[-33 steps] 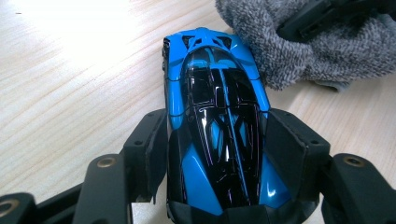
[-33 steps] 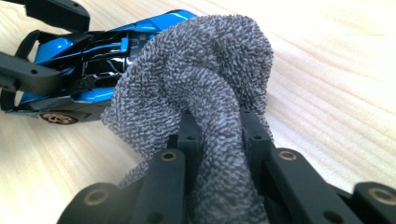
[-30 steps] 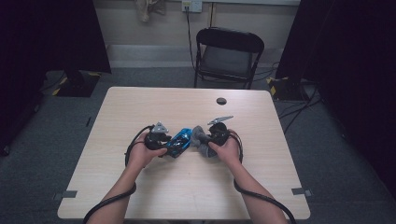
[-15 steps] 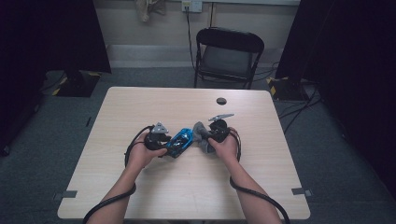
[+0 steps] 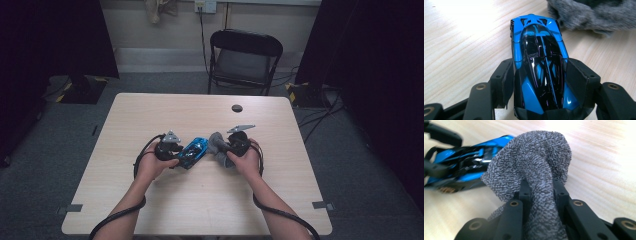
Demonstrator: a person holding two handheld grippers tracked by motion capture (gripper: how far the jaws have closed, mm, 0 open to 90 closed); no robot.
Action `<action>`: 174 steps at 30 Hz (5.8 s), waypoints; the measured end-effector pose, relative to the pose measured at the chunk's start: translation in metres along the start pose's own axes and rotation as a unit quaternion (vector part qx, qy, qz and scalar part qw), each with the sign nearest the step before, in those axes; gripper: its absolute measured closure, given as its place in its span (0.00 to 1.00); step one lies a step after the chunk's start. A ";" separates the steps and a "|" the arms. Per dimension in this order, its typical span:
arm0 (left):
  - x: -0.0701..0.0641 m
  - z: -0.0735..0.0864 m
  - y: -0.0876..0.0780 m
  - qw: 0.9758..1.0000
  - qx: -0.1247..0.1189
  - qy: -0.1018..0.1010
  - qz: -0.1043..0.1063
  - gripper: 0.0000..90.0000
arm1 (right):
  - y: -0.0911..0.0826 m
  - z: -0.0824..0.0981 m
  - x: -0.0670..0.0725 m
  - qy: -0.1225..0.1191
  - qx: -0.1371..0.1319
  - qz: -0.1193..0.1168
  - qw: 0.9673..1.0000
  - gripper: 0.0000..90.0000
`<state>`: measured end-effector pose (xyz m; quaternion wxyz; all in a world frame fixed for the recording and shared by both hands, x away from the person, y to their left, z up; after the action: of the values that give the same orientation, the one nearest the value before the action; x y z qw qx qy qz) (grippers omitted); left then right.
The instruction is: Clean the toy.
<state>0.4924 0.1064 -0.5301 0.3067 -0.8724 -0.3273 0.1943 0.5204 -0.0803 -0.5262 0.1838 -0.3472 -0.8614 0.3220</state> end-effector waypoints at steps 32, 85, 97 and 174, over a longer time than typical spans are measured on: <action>0.001 0.001 -0.001 1.000 -0.002 0.003 -0.004 0.45 | 0.013 0.017 0.095 -0.078 0.024 -0.102 0.991 0.83; -0.001 0.004 -0.006 1.000 -0.003 0.018 -0.004 0.47 | 0.025 -0.003 -0.009 0.022 0.002 0.003 1.000 0.83; 0.000 0.004 -0.006 1.000 -0.004 0.018 -0.005 0.47 | 0.027 -0.007 -0.017 0.019 0.001 0.032 0.999 0.82; -0.058 -0.005 -0.051 0.998 -0.037 0.034 0.026 0.26 | -0.047 0.024 0.083 -0.094 -0.018 -0.101 0.990 0.39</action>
<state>0.4310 0.0944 -0.4846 0.2799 -0.8973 -0.3012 0.1605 0.4278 -0.0570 -0.5042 0.1277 -0.2297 -0.9111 0.3175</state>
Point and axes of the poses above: each handheld gripper's, and its own axes: y roughly forward along the jaws, z roughly out of its underside, x roughly to its left, the point moved 8 cm from there along y, roughly forward along the jaws, and after that the axes turned 4 degrees about -y, right-handed, at the moved point
